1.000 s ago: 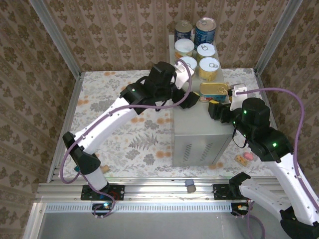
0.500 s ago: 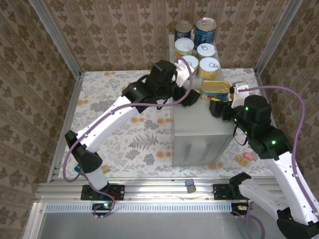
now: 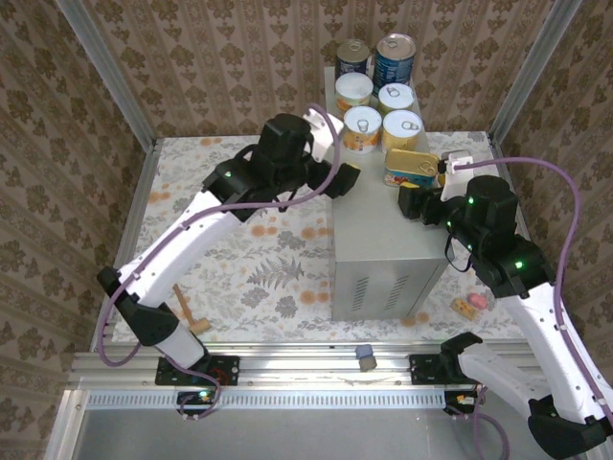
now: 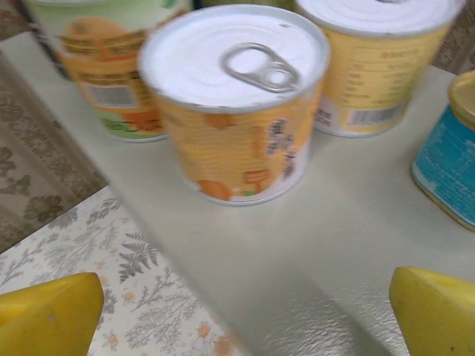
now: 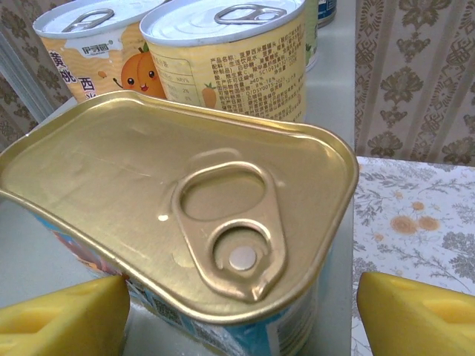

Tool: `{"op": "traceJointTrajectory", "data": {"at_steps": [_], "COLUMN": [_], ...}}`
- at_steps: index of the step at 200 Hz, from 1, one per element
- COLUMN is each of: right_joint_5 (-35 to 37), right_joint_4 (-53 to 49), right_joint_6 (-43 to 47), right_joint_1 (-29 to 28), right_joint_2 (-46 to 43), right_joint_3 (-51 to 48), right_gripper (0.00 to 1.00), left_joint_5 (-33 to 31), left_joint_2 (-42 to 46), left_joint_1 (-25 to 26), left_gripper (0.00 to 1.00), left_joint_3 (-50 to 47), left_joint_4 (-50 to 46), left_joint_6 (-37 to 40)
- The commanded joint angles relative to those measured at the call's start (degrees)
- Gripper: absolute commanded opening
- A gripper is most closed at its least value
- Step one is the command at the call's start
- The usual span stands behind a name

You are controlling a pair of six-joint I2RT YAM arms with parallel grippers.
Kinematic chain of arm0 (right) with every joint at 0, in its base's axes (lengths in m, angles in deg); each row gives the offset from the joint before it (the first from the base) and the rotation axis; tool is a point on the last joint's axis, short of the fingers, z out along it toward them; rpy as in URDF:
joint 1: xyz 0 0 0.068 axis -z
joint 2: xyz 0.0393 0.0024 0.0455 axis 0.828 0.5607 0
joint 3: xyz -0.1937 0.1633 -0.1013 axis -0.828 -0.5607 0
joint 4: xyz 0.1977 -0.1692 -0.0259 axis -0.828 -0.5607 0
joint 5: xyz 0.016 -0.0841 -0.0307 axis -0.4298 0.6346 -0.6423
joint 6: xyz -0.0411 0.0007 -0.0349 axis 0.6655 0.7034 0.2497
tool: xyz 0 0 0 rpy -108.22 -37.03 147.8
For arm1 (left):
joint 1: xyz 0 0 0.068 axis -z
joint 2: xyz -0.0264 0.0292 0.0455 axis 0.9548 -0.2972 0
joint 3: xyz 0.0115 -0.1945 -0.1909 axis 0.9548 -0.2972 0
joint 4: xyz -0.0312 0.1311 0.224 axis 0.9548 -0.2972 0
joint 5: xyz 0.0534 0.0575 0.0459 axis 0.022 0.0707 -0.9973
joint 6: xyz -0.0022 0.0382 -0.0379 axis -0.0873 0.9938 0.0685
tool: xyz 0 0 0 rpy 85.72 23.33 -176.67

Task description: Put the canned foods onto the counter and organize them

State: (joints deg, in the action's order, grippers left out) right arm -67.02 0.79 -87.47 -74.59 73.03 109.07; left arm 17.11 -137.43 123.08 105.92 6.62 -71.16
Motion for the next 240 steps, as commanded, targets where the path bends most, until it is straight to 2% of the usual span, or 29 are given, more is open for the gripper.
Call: {"op": "traceJointTrajectory", "data": {"at_steps": [1, 70, 123, 240], "right_joint_5": [-1.66, -2.21, -2.21, -2.91], "right_joint_4": [-1.51, -1.5, -1.51, -2.47], "right_joint_6": [0.52, 0.43, 0.78, 0.79], "right_joint_1": [0.43, 0.76, 1.08, 1.91], "right_joint_2": [1.12, 0.04, -1.12, -3.19], "right_joint_3": [-1.39, -2.26, -2.96, -3.85], "right_gripper": [0.82, 0.83, 0.83, 0.84], "left_joint_5": [0.23, 6.18, 9.67, 11.73], "left_joint_2": [0.68, -8.87, -17.76, -22.07], "left_joint_1": [-2.49, -8.28, -9.18, -10.13], "left_gripper": [1.0, 1.0, 1.0, 1.0], "left_joint_3": [3.47, 21.25, 35.38, 37.19], "left_joint_4": [-2.75, -10.35, -16.79, -14.54], "left_joint_6": [-4.13, -12.8, -16.38, -20.86]}}
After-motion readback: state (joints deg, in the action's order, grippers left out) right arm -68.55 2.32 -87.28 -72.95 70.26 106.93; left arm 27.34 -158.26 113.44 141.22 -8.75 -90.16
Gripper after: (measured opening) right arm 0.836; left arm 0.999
